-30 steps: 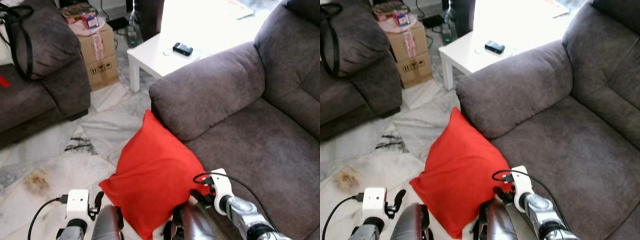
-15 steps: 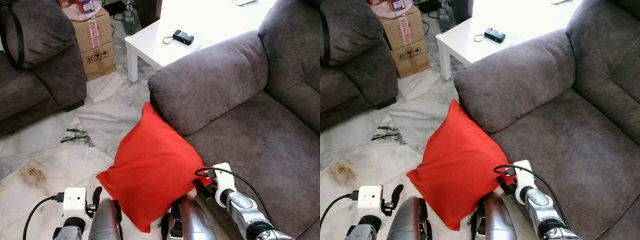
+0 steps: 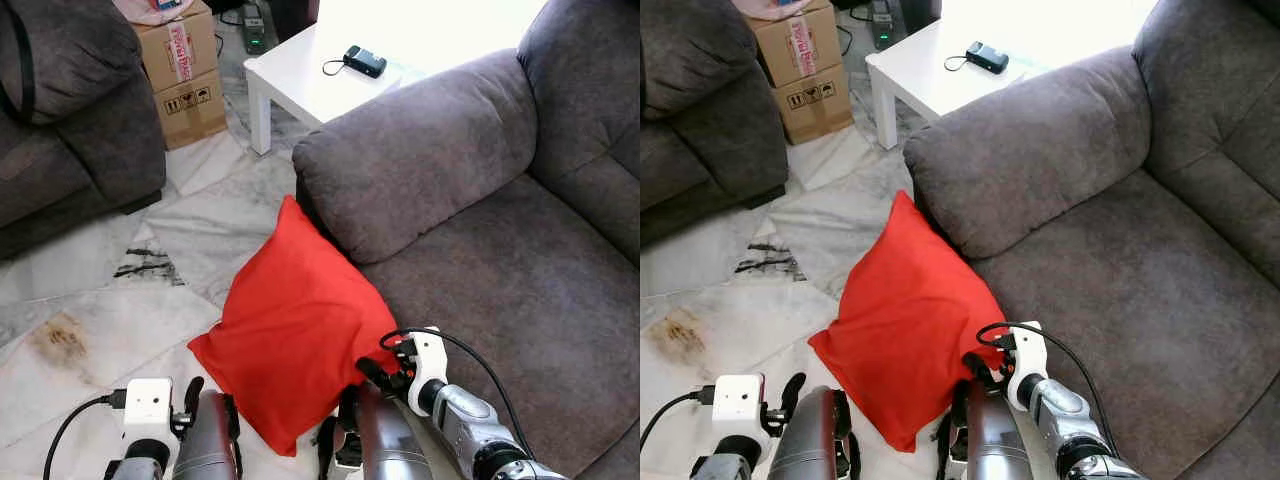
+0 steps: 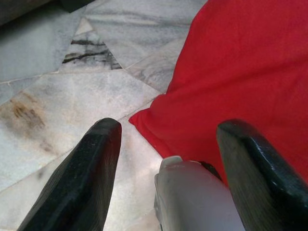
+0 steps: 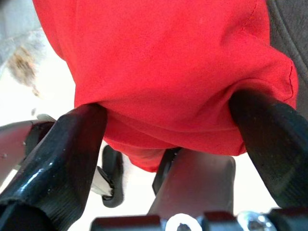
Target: Move the pillow to the sofa from floor
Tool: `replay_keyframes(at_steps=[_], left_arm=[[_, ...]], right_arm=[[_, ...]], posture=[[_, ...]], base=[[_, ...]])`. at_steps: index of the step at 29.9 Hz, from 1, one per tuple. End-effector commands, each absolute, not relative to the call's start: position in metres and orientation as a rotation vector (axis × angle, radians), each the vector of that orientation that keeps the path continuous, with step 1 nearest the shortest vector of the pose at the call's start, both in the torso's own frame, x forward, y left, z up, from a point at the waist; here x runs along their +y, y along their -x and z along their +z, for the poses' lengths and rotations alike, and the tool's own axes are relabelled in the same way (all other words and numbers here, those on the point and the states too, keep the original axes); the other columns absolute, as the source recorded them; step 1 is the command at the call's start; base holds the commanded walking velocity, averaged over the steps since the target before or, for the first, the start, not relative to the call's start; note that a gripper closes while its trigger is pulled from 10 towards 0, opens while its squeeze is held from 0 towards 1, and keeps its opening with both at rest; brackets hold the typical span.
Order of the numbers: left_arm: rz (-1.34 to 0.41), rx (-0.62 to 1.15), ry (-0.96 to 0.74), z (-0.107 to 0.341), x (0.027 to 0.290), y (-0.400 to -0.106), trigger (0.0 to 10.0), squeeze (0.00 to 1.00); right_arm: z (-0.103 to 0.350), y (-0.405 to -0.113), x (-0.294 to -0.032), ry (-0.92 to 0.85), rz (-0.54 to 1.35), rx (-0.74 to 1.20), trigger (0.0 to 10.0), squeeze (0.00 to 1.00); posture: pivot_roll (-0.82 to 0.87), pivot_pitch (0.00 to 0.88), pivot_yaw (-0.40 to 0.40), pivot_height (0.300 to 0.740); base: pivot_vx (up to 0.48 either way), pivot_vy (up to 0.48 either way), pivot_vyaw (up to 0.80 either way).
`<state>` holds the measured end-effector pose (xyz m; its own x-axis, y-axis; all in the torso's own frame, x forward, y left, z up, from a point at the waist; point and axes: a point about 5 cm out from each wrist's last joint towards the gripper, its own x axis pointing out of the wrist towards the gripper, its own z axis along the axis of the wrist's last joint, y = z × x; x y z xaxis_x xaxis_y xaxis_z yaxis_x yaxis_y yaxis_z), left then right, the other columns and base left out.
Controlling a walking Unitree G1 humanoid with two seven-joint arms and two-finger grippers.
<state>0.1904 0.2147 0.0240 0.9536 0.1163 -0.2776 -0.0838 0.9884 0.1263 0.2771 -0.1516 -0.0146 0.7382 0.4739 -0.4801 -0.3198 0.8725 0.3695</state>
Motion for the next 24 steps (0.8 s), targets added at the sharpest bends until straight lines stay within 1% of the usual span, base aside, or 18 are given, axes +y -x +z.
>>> replay_keyframes(at_steps=[1,7,8,12,15,19,22,24], left_arm=[[0.101,0.325,-0.095,0.019,0.212,-0.181,10.0,0.00],[0.109,0.325,-0.095,0.020,0.212,-0.179,10.0,0.00],[0.114,0.321,-0.094,0.021,0.211,-0.178,10.0,0.00],[0.124,0.313,-0.092,0.022,0.210,-0.176,10.0,0.00],[0.128,0.309,-0.093,0.024,0.210,-0.175,10.0,0.00],[0.129,0.307,-0.099,0.027,0.209,-0.172,10.0,0.00],[0.124,0.309,-0.110,0.027,0.209,-0.171,10.0,0.00],[0.112,0.321,-0.120,0.026,0.208,-0.168,10.0,0.00]], right_arm=[[-0.021,-0.268,-0.154,-0.344,0.426,0.617,10.0,0.00],[-0.016,-0.273,-0.153,-0.438,0.398,0.552,10.0,0.00],[-0.011,-0.278,-0.152,-0.473,0.375,0.508,10.0,0.00],[-0.004,-0.284,-0.152,-0.497,0.354,0.448,10.0,0.00],[0.000,-0.290,-0.152,-0.469,0.321,0.412,10.0,0.00],[0.002,-0.291,-0.152,-0.369,0.310,0.398,10.0,0.00],[-0.001,-0.289,-0.150,-0.361,0.317,0.419,10.0,0.00],[-0.008,-0.283,-0.148,-0.299,0.323,0.466,10.0,0.00]], posture=[[0.14,0.360,-0.169,0.638],[0.14,0.368,-0.174,0.638],[0.14,0.374,-0.177,0.638],[0.15,0.380,-0.180,0.638],[0.15,0.388,-0.183,0.638],[0.16,0.401,-0.185,0.638],[0.16,0.407,-0.187,0.638],[0.16,0.418,-0.188,0.638]], base=[[0.000,0.000,0.00],[0.000,0.000,0.00],[0.000,0.000,0.00],[0.000,0.000,0.00],[0.000,0.000,0.00],[0.000,0.000,0.00],[0.000,0.000,0.00],[0.000,0.000,0.00]])
